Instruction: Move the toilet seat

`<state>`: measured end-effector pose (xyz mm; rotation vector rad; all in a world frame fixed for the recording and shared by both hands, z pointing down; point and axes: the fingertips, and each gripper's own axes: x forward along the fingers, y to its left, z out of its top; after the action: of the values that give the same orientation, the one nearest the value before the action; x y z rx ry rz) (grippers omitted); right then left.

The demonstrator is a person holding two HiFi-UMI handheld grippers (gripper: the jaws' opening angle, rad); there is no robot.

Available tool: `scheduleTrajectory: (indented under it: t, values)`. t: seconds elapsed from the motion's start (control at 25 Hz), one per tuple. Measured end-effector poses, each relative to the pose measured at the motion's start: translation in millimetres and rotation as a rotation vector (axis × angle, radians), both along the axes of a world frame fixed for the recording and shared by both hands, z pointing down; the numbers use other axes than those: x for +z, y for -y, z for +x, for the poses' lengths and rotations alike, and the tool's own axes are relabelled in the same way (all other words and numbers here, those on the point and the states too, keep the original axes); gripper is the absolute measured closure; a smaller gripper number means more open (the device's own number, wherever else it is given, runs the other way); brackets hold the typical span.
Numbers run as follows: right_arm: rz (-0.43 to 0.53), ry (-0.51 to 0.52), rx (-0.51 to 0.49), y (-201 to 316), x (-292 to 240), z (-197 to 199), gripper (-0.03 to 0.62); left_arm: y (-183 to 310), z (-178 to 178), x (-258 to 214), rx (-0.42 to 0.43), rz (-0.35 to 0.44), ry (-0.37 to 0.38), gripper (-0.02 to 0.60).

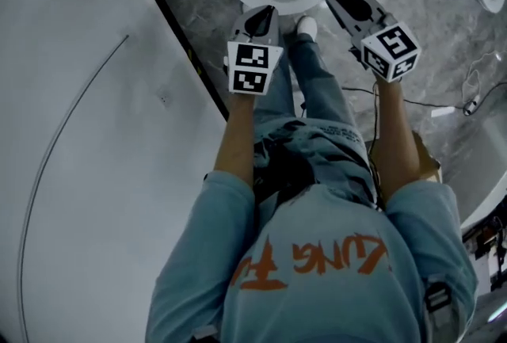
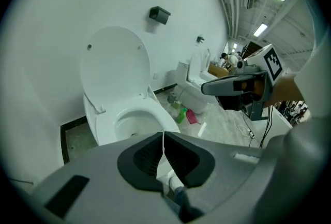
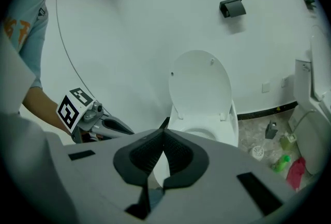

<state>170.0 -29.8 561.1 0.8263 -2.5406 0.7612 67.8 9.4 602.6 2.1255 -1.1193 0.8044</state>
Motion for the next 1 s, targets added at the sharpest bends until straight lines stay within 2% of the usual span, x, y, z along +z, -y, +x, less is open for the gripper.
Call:
scheduleTrajectory:
  t: [0.16,0.32,0.52,0.6,0.68,0.84,1.0]
  values:
    - [-0.061,-0.055,-0.075,-25,47,-15,0.594,-19,-9,45,0.030,-0.051,0.028,0.584]
    - [-0.086,-0.107,-0.155,-42,88,-24,0.594,-28,-5,81,0.089,-0.067,0.054,0.584]
    - [-0.136,-0.185,-0.279,-62,137,-34,0.588,-35,6,122,0.209,-0.097,0.128,0.584]
    - [-0.153,-0.203,-0.365,-69,155,-42,0.491,-37,10,138,0.256,-0.115,0.139,0.573]
    - [-0.151,-0.235,-0.469,-79,172,-49,0.430,-40,11,152,0.284,-0.136,0.143,0.536]
    - [-0.117,-0.317,-0.629,-90,200,-54,0.404,-43,17,176,0.356,-0.151,0.178,0.464]
    - [-0.073,-0.461,-0.804,-99,239,-55,0.343,-50,20,203,0.513,-0.158,0.234,0.400]
